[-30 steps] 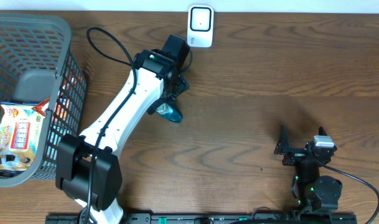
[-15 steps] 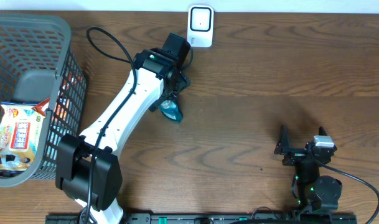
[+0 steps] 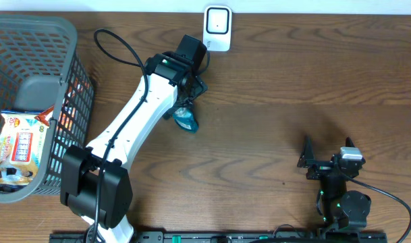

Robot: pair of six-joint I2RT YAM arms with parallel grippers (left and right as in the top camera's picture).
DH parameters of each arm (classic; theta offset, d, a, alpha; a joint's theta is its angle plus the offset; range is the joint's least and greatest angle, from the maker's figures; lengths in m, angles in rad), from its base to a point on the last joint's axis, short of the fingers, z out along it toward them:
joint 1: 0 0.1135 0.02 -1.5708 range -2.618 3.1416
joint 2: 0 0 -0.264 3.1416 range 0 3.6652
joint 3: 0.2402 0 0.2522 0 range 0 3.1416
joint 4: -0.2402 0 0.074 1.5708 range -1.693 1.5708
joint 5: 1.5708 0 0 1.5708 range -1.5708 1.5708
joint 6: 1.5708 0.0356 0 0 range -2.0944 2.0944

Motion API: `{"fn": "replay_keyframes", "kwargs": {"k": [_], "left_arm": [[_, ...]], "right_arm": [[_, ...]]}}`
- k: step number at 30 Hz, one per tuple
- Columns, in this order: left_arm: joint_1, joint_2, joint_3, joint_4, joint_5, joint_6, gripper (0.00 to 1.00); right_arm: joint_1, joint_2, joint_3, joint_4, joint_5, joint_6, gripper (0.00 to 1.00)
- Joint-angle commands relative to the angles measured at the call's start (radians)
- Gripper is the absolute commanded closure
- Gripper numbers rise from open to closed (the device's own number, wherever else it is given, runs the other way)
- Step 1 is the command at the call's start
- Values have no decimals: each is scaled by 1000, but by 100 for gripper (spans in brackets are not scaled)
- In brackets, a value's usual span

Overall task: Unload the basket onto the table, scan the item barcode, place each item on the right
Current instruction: 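Hold the bottle under the scanner, then lower it onto the table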

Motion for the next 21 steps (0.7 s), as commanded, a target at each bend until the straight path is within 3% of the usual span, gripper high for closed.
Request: {"fn": "replay_keyframes", "kwargs": {"k": [1,13,21], "left_arm": [[4,3,13,-2,-17,-9,8],[4,3,13,-7,-16,-9,8],[4,3,14,-89,-17,-9,8]], "right_arm": [[5,-3,-3,-2,11,-12,1],[5,-3,-3,-2,11,-12,1],[5,-3,-3,-2,11,-12,1]]}}
